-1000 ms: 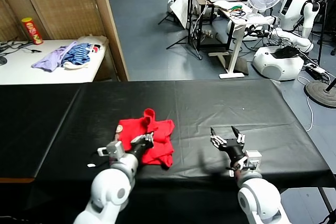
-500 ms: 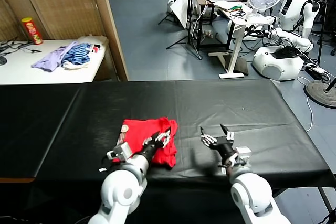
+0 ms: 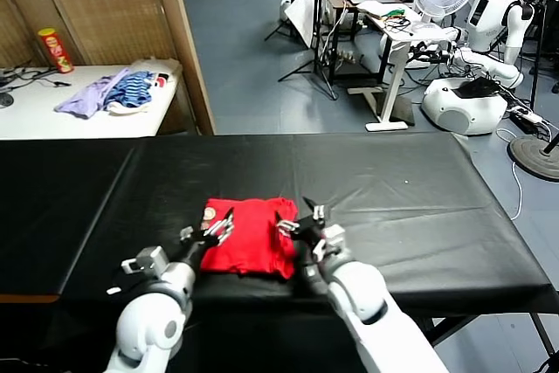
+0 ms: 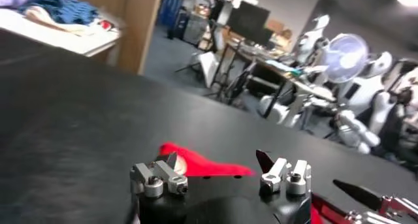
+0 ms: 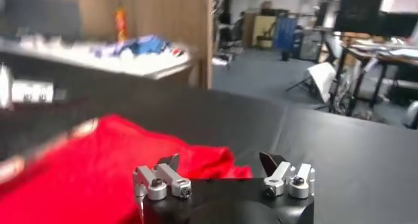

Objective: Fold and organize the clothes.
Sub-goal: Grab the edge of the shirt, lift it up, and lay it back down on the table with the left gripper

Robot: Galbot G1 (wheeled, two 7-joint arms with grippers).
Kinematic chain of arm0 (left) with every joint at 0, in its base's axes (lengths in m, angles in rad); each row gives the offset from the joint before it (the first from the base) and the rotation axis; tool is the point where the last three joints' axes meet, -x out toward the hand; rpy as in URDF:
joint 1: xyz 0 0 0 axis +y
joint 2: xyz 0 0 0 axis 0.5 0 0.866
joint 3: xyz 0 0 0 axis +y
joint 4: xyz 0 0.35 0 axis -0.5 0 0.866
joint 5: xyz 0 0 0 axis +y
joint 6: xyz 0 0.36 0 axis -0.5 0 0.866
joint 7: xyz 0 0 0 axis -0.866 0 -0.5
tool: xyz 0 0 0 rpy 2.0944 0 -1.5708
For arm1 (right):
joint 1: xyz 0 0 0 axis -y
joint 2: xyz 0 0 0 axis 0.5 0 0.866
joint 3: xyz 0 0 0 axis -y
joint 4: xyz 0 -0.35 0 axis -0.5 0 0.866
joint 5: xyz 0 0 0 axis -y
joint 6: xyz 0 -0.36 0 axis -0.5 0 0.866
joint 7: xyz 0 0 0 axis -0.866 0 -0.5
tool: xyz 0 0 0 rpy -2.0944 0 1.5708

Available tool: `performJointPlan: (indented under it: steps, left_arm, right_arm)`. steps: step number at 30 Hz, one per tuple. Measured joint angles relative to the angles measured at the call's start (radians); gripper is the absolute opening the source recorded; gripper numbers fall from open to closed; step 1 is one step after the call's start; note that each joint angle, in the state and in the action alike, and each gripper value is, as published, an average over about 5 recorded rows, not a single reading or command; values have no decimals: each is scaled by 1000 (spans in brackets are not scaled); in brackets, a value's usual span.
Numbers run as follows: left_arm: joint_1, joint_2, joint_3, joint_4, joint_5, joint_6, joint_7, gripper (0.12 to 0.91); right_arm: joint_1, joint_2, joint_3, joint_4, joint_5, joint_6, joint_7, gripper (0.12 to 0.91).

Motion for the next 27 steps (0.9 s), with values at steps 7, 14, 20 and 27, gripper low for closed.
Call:
performJointPlan:
  steps: [7, 14, 20, 27]
  left_arm:
    - [-1, 1, -38, 48, -36, -14, 4, 798]
    - [-13, -3, -90, 91, -215, -18, 3, 798]
    - [-6, -20, -124, 118, -414, 1, -13, 798]
    - [7, -26, -140, 135, -522, 16, -8, 739]
  right_arm:
    - [-3, 28, -2, -41, -26, 64, 51, 798]
    - [-30, 8, 55, 83, 203, 41, 74, 798]
    - [-68, -29, 126, 217, 385, 23, 87, 798]
    - [-110, -37, 177, 293, 426, 30, 87, 798]
